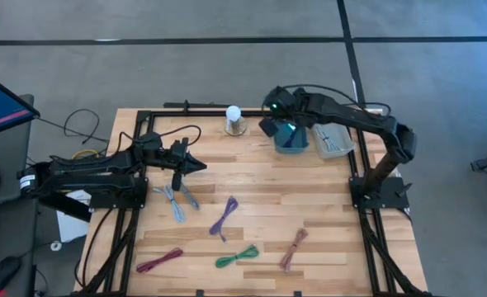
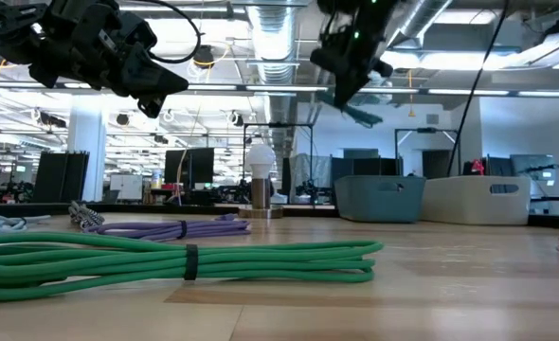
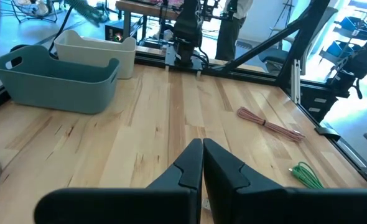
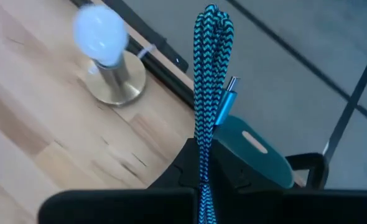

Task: Pick & Place USB Port
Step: Put the light braided blue charger cable into the blue bin

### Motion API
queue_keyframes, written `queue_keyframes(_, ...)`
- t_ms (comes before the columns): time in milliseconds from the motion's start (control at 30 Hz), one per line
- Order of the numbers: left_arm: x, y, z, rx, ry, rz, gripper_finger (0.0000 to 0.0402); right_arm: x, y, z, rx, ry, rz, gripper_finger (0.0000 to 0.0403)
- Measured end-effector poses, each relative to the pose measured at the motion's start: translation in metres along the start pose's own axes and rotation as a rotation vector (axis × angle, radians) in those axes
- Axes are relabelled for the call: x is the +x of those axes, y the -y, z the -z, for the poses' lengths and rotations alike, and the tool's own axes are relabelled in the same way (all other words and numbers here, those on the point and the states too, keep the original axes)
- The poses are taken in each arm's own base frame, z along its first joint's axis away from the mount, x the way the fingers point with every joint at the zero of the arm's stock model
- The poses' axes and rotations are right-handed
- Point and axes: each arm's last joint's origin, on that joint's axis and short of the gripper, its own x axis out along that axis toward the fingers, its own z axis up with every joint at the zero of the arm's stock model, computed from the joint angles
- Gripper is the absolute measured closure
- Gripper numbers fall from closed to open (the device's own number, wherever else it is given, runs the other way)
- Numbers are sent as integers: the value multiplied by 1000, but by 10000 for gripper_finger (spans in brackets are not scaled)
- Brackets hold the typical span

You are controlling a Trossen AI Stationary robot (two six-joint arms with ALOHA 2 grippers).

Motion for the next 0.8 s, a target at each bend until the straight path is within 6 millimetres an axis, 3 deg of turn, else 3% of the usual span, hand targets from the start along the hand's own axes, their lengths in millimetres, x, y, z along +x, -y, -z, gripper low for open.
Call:
queue_keyframes(300, 0, 0, 1, -6, -7, 1, 389, 46, 16, 1, 25, -122, 1, 402)
queue_keyframes(800, 0, 0, 3, -15, -24, 1, 389, 107, 17, 24, -16, -380, 56, 402)
